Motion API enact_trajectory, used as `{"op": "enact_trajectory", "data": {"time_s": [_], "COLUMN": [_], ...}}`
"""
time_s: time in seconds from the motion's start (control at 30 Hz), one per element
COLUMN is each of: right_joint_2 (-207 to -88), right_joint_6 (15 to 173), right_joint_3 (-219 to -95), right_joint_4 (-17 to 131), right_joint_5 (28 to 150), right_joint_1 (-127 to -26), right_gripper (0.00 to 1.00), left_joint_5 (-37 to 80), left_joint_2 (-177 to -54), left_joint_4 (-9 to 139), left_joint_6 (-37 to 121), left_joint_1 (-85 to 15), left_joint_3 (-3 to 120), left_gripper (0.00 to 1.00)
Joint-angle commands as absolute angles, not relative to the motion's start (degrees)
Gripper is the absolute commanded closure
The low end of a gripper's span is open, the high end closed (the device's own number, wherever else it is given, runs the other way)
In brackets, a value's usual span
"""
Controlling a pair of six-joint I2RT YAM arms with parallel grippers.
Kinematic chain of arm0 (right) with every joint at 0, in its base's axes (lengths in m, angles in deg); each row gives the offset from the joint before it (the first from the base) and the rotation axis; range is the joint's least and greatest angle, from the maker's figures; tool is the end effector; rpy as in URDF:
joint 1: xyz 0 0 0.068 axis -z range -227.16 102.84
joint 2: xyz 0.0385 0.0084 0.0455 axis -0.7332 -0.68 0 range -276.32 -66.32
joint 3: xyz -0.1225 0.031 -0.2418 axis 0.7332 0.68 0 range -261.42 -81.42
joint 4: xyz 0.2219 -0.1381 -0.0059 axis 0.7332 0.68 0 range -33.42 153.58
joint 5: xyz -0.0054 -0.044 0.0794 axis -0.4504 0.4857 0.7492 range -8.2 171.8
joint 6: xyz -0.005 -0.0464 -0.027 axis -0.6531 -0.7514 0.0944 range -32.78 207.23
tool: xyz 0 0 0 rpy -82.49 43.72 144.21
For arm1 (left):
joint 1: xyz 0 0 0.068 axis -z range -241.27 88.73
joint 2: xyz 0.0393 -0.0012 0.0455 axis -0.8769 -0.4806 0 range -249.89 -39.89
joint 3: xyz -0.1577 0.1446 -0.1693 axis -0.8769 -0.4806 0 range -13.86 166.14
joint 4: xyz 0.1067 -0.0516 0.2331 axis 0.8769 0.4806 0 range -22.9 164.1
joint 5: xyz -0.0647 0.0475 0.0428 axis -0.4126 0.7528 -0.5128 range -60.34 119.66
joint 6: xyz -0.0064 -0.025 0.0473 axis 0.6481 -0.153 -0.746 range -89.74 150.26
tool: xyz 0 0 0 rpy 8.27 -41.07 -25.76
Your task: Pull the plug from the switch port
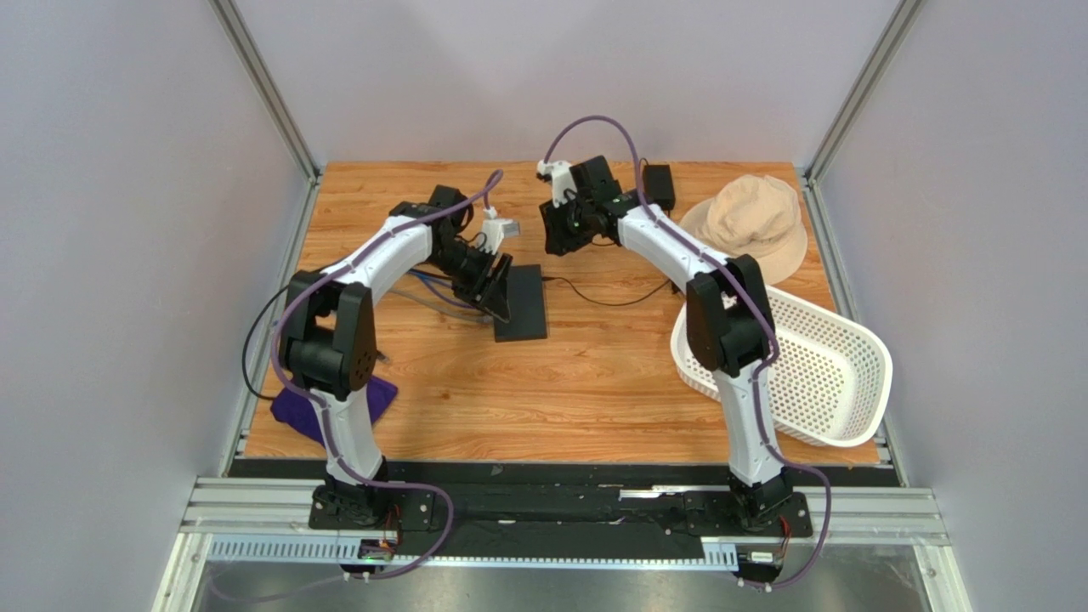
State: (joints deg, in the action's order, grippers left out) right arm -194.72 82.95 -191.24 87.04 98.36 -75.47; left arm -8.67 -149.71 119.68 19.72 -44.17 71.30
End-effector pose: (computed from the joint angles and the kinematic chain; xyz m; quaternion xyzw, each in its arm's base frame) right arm 0.4408 0.2491 0.2176 -0.3084 0.8757 0.2040 0.3106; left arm 0.3565 -0.1329 0.2147 0.2597 0.9028 -0.3317 0.0861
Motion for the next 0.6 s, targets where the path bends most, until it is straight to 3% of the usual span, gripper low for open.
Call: {"op": "enact_trajectory", "data": {"time_s": [0.0,0.07,0.17,0.4,0.57], "right_joint_2": [-187.61,-187.52,-187.79,-185.68,-184.45], "right_joint_6": [79.58,79.84,74.34,59.23,46.47], "right_joint_3": [-193.3,-194.18,-193.75,-191.37,-187.08], "right_joint_4": [87.43,88.22,89.09,93.05,95.16], "right_joint_5": [100.16,101.66,112.54,121.34,118.04], "right_joint_1": [-72.92,-71.86,-69.92,-69.92,-71.14], "right_gripper": [0.45,0.27,0.18,0.18,0.23], "left_joint_5": [-7.62,-4.9,-1.12,-3.82,-4.88], "left_joint_2": [-143.94,-145.08,-146.23,-150.7,-155.88], "left_joint_4": [121.32,123.43,124.94,123.36,115.82], "left_joint_6": [17.25,19.18,20.94,27.45,29.91], "left_joint_1": [-44.57,-44.75,-45.19,-48.26,-49.49], "left_joint_3": [79.2,85.26,88.62,87.22,87.65], "left_gripper": [0.39,0.39,0.36,0.35,0.35]}}
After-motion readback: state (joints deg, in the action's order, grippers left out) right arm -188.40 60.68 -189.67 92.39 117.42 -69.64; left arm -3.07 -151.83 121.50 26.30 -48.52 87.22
